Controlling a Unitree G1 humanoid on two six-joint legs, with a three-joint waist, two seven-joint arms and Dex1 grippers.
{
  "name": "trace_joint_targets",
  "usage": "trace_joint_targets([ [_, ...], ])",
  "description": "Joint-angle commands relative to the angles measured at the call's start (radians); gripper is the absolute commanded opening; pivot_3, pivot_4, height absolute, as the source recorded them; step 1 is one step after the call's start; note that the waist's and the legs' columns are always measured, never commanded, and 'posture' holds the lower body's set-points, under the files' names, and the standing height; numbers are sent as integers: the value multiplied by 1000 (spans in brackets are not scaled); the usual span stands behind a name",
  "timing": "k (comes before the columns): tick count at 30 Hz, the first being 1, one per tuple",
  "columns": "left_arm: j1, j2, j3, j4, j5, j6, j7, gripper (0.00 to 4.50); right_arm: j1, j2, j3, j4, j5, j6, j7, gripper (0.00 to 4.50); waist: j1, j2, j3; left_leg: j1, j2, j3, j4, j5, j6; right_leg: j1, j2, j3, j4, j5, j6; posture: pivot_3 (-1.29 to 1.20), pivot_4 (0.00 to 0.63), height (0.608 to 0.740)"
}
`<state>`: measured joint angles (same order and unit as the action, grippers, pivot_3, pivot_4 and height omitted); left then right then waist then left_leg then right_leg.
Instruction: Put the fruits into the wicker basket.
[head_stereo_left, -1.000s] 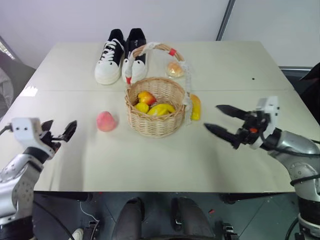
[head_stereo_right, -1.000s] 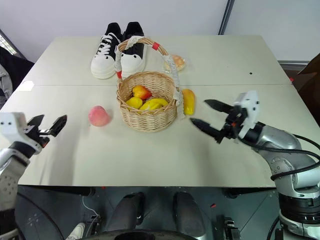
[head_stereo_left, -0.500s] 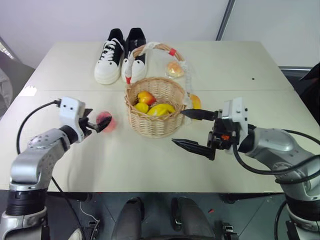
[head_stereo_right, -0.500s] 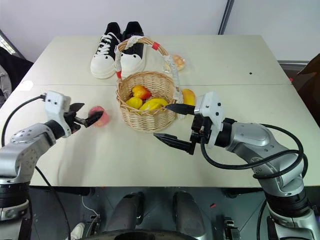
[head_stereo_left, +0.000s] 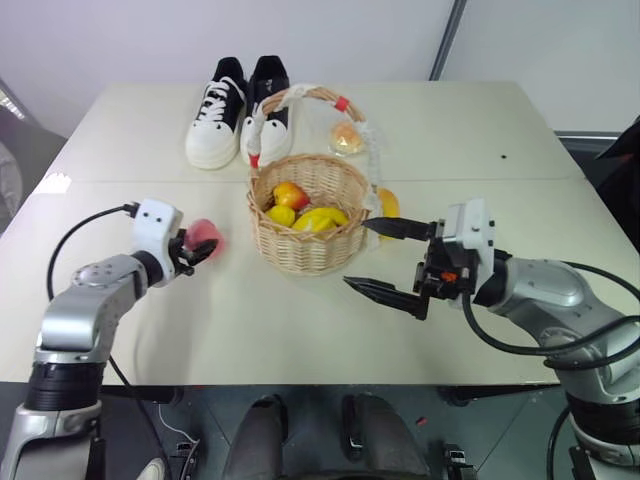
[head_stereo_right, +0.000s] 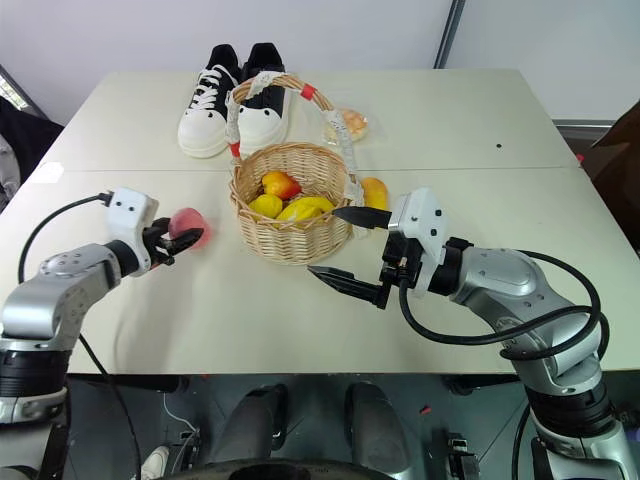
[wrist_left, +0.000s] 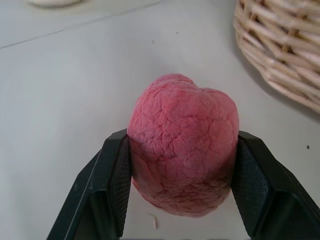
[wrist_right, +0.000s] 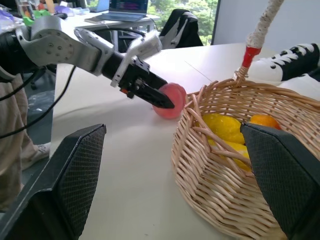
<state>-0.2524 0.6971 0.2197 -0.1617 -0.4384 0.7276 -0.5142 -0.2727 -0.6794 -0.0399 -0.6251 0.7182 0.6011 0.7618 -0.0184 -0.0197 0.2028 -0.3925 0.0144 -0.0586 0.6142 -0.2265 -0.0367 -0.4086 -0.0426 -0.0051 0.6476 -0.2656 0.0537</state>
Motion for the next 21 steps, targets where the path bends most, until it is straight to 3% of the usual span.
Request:
trace_joint_targets([
  [1,13,36,186,-151,-179,8,-111,2265,-14,-7,-27,-15,-2,-17,-3,4500,4,0,0,0,1,0,0,0,0,0,0,0,0,0,0,0,150,740],
  [5,-121,10,174,-263,-372,119,-105,2265,-50,-19,-43,34,-7,-21,15,4500,26,-1,0,-1,0,-1,1,0,0,1,0,-1,0,-1,-2,0,150,740],
  [9,-290,-61,-57,-234,-237,103,-25,2265,-95,-31,-50,93,-27,-26,27,4500,32,-1,0,0,-4,1,4,0,0,6,-2,-1,-1,-2,2,0,150,740],
  [14,-386,-142,-196,-110,-123,52,-8,2265,-103,-39,-58,100,-43,-15,12,4500,20,-1,1,-1,-5,4,6,0,1,4,-1,1,-2,2,7,0,150,740],
  [18,-393,-168,-192,-95,-122,19,-31,4275,-69,-22,-110,93,-20,7,-41,4500,8,-1,1,-2,-3,3,2,-1,1,1,1,1,0,2,10,0,150,740],
  [21,-357,-167,-129,-128,-178,-16,-91,4466,-34,8,-161,128,1,30,-96,4500,6,-1,1,-2,-2,2,1,-1,1,0,1,1,0,2,10,0,150,740],
])
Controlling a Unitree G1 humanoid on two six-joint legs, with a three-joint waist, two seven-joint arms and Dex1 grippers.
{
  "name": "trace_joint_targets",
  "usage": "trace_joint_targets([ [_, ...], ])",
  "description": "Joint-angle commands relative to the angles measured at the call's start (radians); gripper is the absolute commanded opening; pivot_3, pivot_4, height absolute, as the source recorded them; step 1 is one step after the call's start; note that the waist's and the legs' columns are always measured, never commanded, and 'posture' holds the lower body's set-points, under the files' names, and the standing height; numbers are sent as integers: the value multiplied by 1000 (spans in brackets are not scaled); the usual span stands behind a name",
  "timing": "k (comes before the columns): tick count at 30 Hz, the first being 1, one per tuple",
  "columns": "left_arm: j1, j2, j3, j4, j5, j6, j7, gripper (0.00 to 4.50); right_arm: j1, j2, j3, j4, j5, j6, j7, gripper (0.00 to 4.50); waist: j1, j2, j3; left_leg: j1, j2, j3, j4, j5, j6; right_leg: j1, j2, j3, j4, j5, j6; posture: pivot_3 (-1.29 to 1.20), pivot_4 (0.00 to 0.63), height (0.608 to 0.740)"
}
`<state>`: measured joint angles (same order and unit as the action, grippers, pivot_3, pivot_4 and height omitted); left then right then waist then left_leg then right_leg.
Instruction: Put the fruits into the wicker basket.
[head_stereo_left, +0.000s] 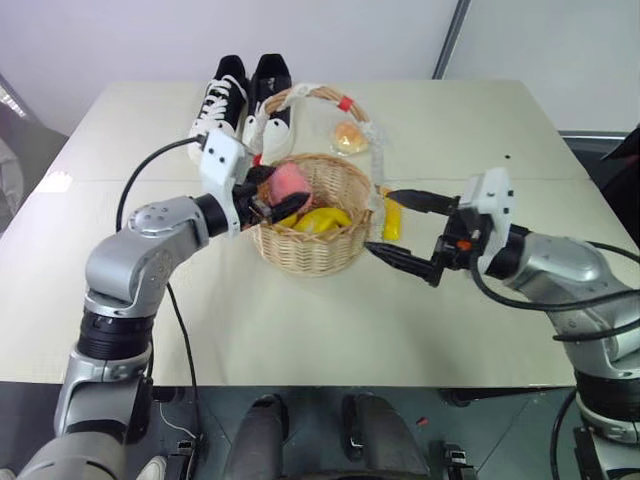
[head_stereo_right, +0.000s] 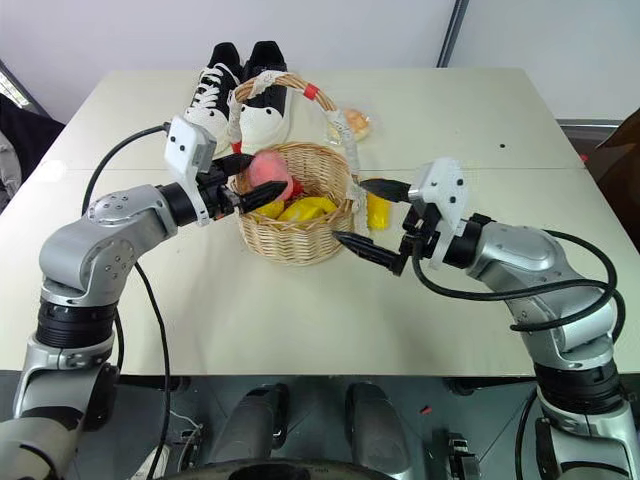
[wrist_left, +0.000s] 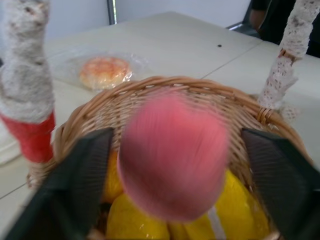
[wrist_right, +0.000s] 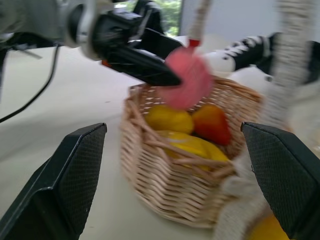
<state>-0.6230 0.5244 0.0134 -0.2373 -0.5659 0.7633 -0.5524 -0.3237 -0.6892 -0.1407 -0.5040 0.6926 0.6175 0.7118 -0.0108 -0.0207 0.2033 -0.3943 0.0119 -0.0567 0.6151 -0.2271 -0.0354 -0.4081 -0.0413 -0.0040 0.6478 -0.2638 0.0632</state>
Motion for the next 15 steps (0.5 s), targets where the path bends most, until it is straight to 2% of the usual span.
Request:
trace_joint_targets([
  [1,40,15,107,-65,-74,-67,-84,4466,21,23,-58,36,-7,5,-67,4500,-4,0,0,0,0,0,0,0,0,0,0,0,0,0,0,0,150,740],
  [6,150,74,242,-62,-151,-70,-151,4466,-25,76,-29,216,-127,34,-218,4500,-6,0,0,2,1,3,0,0,0,0,0,1,0,0,-2,0,150,740],
  [9,234,136,294,-81,-166,-82,-213,4466,-104,168,-21,336,-157,97,-338,4500,-7,0,0,2,1,3,1,0,0,0,0,1,1,0,-7,0,150,740],
  [15,359,189,340,-136,-187,-114,-281,4466,-195,273,-29,441,-151,177,-402,4500,-1,1,0,1,1,3,1,0,0,0,0,1,0,2,-4,0,150,740],
])
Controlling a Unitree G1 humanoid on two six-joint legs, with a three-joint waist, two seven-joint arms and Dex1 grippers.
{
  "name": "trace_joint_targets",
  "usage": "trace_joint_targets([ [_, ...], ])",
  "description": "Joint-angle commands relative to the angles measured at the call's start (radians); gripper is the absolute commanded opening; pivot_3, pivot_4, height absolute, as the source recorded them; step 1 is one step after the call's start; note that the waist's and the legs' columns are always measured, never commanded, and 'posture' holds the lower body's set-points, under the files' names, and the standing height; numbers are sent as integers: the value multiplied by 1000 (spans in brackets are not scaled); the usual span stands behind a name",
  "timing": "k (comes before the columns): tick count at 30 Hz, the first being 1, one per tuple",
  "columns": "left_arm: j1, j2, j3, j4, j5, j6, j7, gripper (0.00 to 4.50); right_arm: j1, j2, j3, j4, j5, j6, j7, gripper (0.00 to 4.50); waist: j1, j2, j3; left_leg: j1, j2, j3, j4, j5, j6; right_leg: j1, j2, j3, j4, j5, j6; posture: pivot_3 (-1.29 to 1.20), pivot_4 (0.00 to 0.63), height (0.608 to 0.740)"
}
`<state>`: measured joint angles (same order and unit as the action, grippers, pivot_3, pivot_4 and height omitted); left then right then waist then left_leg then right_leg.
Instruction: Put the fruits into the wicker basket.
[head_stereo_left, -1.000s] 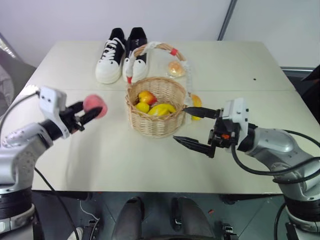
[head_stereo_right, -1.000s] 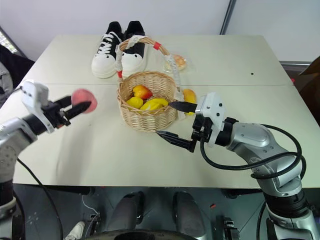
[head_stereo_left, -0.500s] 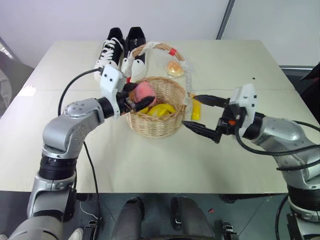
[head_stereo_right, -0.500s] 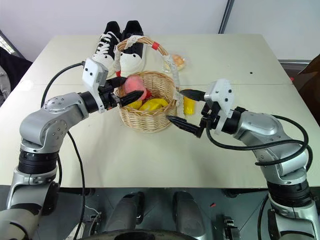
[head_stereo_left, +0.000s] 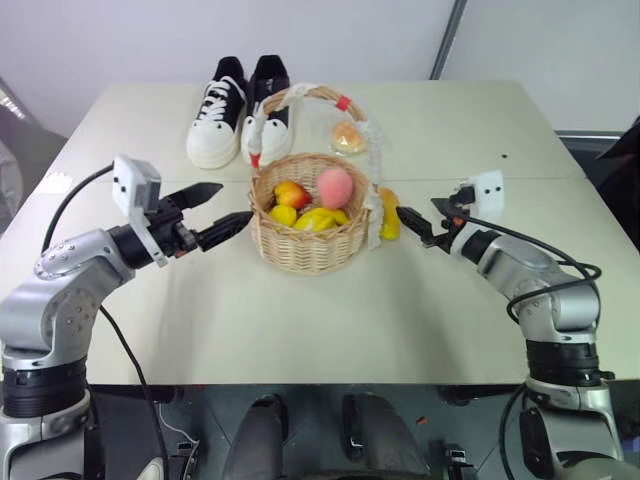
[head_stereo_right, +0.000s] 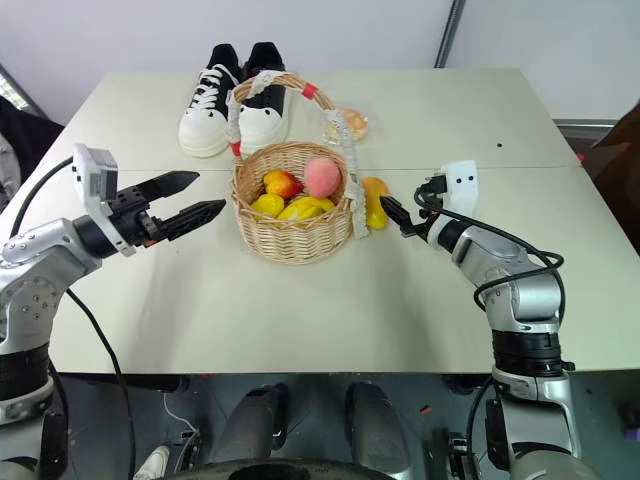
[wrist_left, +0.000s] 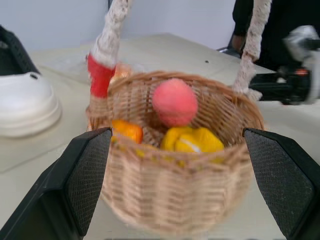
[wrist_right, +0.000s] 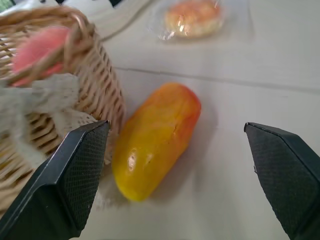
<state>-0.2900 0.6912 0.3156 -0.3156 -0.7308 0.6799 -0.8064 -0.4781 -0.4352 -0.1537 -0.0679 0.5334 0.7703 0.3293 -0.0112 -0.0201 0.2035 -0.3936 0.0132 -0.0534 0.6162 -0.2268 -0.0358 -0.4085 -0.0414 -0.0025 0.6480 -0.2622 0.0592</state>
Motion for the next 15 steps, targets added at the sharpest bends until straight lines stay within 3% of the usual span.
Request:
trace_joint_targets([
  [1,51,23,41,-70,-19,-34,-27,4466,-56,36,-10,22,7,39,-29,4500,0,0,0,0,0,0,0,0,0,0,0,0,0,0,0,0,150,740],
  [15,112,24,43,-113,-50,-38,-2,4466,-151,163,-14,209,-14,70,-65,4500,-7,0,0,1,1,0,-1,0,0,0,1,0,0,0,0,0,150,740],
])
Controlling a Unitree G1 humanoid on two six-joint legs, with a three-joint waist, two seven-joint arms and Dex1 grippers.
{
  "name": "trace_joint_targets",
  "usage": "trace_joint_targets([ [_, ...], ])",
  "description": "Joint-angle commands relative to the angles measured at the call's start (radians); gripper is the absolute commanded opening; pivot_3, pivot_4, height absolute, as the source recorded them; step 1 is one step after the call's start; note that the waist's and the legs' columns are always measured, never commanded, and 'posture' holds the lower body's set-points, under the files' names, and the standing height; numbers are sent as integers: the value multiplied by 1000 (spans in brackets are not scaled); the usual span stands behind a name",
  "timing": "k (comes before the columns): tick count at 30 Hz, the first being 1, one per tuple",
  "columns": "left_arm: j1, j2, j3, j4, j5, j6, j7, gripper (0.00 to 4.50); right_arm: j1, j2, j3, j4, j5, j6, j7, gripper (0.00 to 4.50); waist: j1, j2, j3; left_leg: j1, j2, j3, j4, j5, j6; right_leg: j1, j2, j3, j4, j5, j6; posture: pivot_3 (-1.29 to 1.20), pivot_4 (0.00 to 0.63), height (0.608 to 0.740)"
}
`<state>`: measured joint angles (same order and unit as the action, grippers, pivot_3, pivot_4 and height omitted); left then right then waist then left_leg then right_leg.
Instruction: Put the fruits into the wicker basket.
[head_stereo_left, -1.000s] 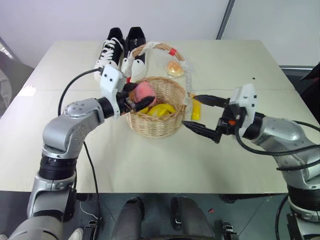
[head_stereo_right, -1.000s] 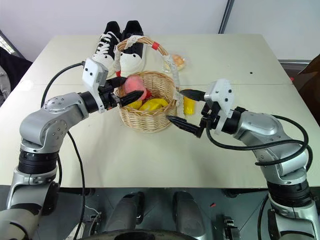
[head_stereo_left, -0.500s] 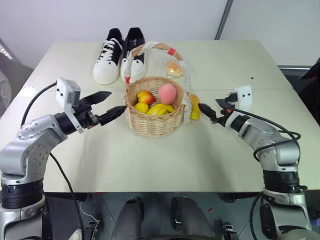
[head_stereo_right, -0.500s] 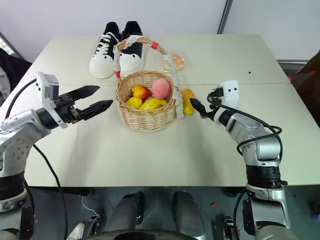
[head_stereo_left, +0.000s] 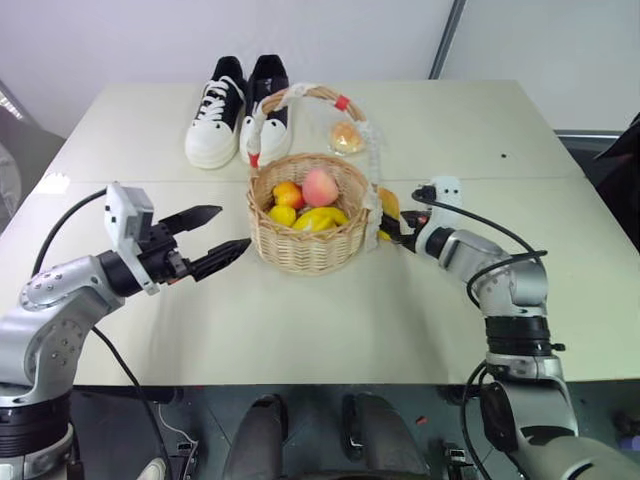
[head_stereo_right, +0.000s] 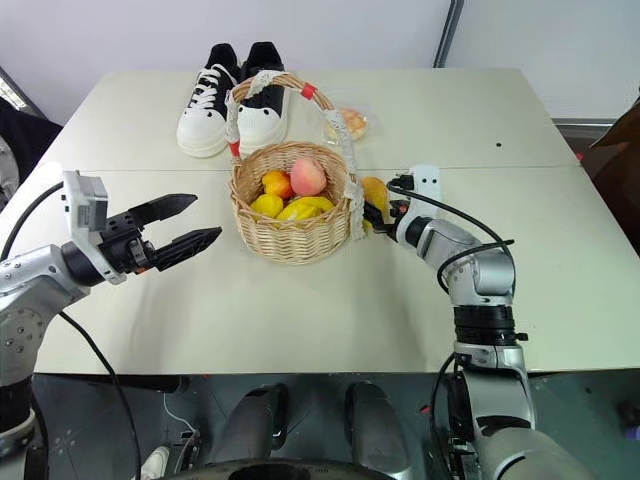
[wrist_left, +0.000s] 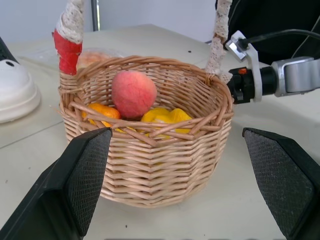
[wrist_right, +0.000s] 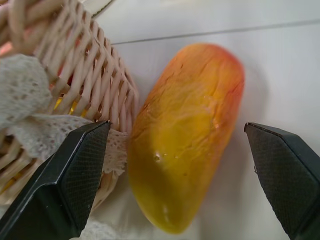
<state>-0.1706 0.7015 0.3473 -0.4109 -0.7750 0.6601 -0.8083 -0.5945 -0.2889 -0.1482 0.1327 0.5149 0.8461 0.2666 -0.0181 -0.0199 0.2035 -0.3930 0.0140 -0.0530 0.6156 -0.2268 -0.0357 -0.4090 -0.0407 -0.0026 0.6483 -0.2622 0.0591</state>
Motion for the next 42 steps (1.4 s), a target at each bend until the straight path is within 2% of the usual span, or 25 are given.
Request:
trace_joint_targets([
  [1,-10,16,8,-16,-3,-18,1,4466,-37,23,-24,18,6,-7,-3,4500,0,0,0,0,0,0,0,0,0,0,0,0,0,0,0,0,150,740],
  [4,-13,19,5,-12,-1,-17,3,4500,-41,36,-50,15,20,-14,-1,3579,0,0,0,0,0,0,0,0,0,0,1,0,0,0,0,0,150,740],
  [7,-11,23,8,-10,1,-18,4,4500,-30,27,-69,-29,32,-11,2,2185,1,0,0,0,0,0,0,0,0,0,1,0,0,0,0,0,150,740],
  [8,-8,25,10,-10,1,-18,4,4500,-21,17,-72,-53,33,-12,5,1904,1,0,0,0,0,0,0,0,0,0,1,0,0,0,0,0,150,740],
  [13,6,34,25,-7,1,-22,3,4500,40,-52,-108,-168,37,-10,20,1904,5,0,0,0,0,0,0,0,0,0,0,0,0,0,0,0,150,740],
  [18,3,39,23,1,1,-26,1,4500,129,-173,-132,-292,38,-12,80,1904,4,0,0,0,0,0,0,0,0,0,0,0,-1,0,0,0,150,740],
  [24,-25,51,20,57,18,-55,-15,4500,339,-469,-168,-465,43,-108,378,1904,6,1,0,0,0,0,-1,0,0,0,0,0,-1,-2,-2,0,150,740],
  [27,-28,53,20,81,24,-71,-29,4500,410,-531,-214,-571,157,-113,518,1904,0,1,0,0,0,1,-1,0,1,0,0,0,-1,-4,0,0,150,740],
  [29,-29,50,21,90,27,-84,-37,4500,421,-543,-218,-634,225,-88,555,1904,-3,1,0,1,1,1,-1,0,1,0,1,0,-1,-4,1,0,150,740],
  [32,-29,32,30,97,21,-125,-58,4500,334,-510,-133,-750,338,-21,515,1904,-1,1,1,1,3,1,0,0,0,0,3,0,-1,-3,0,0,150,740],
  [34,-25,23,36,94,7,-139,-66,4500,237,-452,-47,-776,343,15,432,1904,-2,1,0,1,4,1,0,0,0,0,4,1,-1,-3,-2,0,150,740],
  [39,4,16,45,71,-4,-144,-66,4500,-19,-241,183,-707,243,119,192,1904,2,1,1,0,7,1,1,0,0,-1,7,1,-3,0,-8,0,150,740],
  [42,22,10,47,59,-3,-148,-56,4500,-111,-133,237,-612,162,156,71,1904,5,1,0,-1,9,1,0,0,0,-3,8,2,-2,1,-8,0,150,740],
])
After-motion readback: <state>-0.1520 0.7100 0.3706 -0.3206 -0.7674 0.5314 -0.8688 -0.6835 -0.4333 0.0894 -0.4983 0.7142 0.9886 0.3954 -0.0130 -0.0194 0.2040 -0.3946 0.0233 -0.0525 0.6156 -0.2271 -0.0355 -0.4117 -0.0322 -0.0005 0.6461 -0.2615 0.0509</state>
